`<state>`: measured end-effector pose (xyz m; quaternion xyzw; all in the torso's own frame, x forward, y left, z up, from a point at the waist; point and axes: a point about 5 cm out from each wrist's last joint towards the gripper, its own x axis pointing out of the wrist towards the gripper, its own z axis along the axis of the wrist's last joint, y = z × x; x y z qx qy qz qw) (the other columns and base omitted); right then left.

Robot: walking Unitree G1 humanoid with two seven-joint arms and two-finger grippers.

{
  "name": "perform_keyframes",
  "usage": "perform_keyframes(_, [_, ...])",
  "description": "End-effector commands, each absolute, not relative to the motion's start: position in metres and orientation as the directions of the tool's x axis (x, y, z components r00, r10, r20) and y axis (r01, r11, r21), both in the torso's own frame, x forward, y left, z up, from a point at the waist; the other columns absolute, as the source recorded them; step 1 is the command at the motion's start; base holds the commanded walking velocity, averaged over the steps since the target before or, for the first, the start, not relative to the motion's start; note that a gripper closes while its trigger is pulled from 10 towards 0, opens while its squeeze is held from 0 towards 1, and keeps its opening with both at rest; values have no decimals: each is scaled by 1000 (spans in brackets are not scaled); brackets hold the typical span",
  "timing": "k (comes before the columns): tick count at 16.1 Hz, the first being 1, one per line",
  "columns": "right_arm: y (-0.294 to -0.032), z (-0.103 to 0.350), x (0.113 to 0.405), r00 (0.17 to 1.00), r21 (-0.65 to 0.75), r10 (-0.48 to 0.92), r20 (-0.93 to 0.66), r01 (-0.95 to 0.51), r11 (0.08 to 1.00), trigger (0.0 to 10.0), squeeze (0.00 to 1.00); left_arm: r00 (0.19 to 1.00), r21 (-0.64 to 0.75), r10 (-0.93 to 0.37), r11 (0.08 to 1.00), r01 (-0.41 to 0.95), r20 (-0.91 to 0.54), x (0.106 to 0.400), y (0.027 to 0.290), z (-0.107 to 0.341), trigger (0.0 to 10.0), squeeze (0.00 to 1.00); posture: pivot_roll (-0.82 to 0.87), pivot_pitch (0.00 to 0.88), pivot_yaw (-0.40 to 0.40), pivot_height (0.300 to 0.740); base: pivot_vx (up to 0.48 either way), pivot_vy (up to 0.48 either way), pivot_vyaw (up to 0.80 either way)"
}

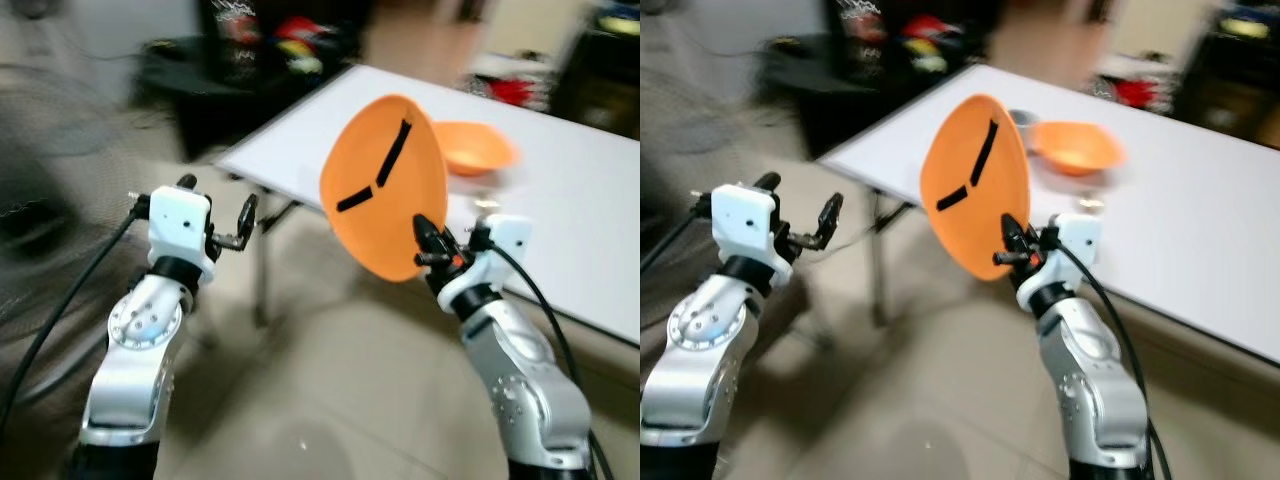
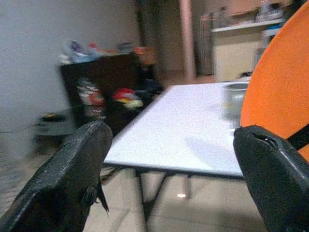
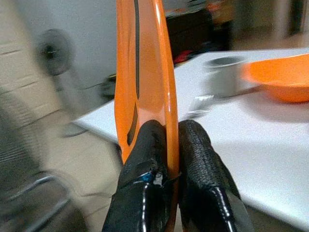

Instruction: Setting the table

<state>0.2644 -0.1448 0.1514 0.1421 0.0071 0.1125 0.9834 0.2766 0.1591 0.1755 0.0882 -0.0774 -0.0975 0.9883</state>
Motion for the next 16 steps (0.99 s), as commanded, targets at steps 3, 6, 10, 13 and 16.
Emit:
perform_keyframes(3, [-149, 160, 264, 978, 296, 203, 53, -210, 932, 10000, 0, 962, 196, -232, 959, 203, 141, 277, 156, 178, 10000, 0, 48, 0, -33, 740, 380, 0, 0])
perform_keyframes(6, [-150, 161, 264, 978, 339, 203, 53, -209, 917, 10000, 0, 961, 195, -236, 959, 207, 141, 277, 155, 178, 10000, 0, 47, 0, -33, 740, 371, 0, 0])
perform_keyframes(10, [-151, 163, 264, 976, 369, 212, 55, -217, 904, 10000, 0, 960, 194, -242, 957, 214, 138, 277, 155, 178, 10000, 0, 44, 0, -31, 740, 365, 0, 0])
perform_keyframes(13, [-155, 163, 265, 978, 462, 205, 39, -200, 864, 10000, 0, 951, 179, -283, 949, 259, 123, 277, 151, 176, 10000, 0, 42, 0, -31, 740, 315, 0, 0])
perform_keyframes(16, [-157, 157, 268, 974, 563, 223, -28, -169, 809, 10000, 0, 905, 181, -417, 900, 398, 84, 273, 141, 173, 10000, 0, 43, 0, -32, 740, 0, 0, 0])
